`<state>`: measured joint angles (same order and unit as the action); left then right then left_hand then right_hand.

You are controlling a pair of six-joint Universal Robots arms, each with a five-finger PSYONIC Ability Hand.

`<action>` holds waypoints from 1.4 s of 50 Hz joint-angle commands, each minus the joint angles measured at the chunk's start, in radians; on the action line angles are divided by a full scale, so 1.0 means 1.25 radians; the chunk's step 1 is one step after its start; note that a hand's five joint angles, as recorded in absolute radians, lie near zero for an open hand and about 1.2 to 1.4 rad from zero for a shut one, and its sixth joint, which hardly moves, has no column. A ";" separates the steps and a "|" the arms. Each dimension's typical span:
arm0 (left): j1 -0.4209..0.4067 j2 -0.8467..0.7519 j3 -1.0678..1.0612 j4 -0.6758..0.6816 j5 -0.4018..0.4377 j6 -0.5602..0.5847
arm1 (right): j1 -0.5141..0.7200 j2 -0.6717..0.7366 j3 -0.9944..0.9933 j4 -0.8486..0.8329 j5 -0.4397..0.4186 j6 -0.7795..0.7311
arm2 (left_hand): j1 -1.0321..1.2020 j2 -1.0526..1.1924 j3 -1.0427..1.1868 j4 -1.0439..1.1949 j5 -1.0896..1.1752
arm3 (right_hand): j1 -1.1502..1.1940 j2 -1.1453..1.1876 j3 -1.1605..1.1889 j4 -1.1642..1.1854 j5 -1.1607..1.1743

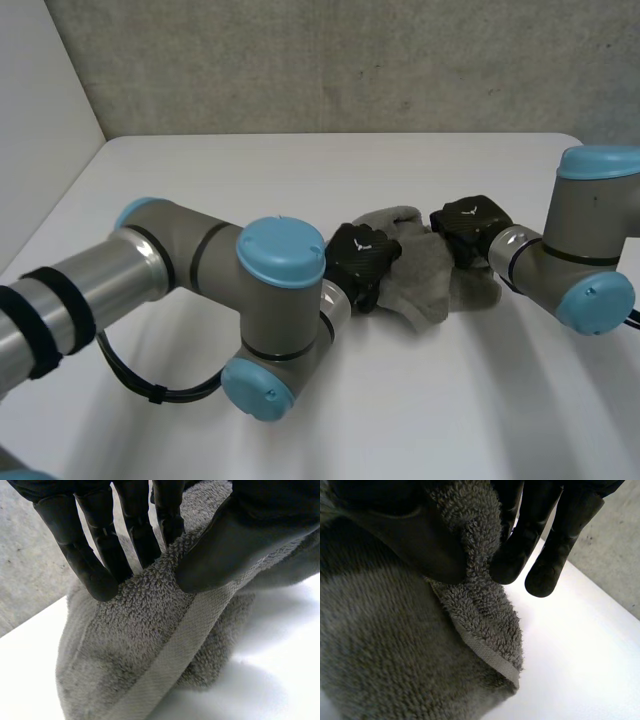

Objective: Fold the towel.

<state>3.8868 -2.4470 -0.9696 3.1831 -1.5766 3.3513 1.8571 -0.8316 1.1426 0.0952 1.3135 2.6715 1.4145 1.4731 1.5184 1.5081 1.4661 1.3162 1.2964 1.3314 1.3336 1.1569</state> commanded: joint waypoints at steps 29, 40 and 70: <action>0.447 0.541 -0.659 0.091 0.059 -0.082 | 0.331 -0.199 0.100 0.139 0.100 0.071 | -0.015 -0.061 -0.098 -0.090 -0.196 | -0.913 -0.898 -0.926 -0.927 -0.926; 0.533 0.462 -0.558 0.090 0.057 -0.081 | 0.216 -0.269 0.210 0.121 0.100 -0.015 | -0.015 -0.061 -0.098 -0.090 -0.196 | -0.913 -0.898 -0.926 -0.927 -0.926; 0.613 0.509 -0.540 0.023 0.062 -0.076 | 0.142 0.036 -0.181 0.062 0.036 -0.022 | -0.899 -0.946 -0.983 -0.974 -1.080 | -0.913 -0.898 -0.926 -0.927 -0.926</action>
<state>4.6173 -1.9619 -1.5676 3.2386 -1.5023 3.2557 2.0448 -0.8633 1.0710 0.0718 1.4148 2.5573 0.4168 0.4342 0.4064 0.4157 0.3935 0.2296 0.2388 0.2396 0.2447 0.0544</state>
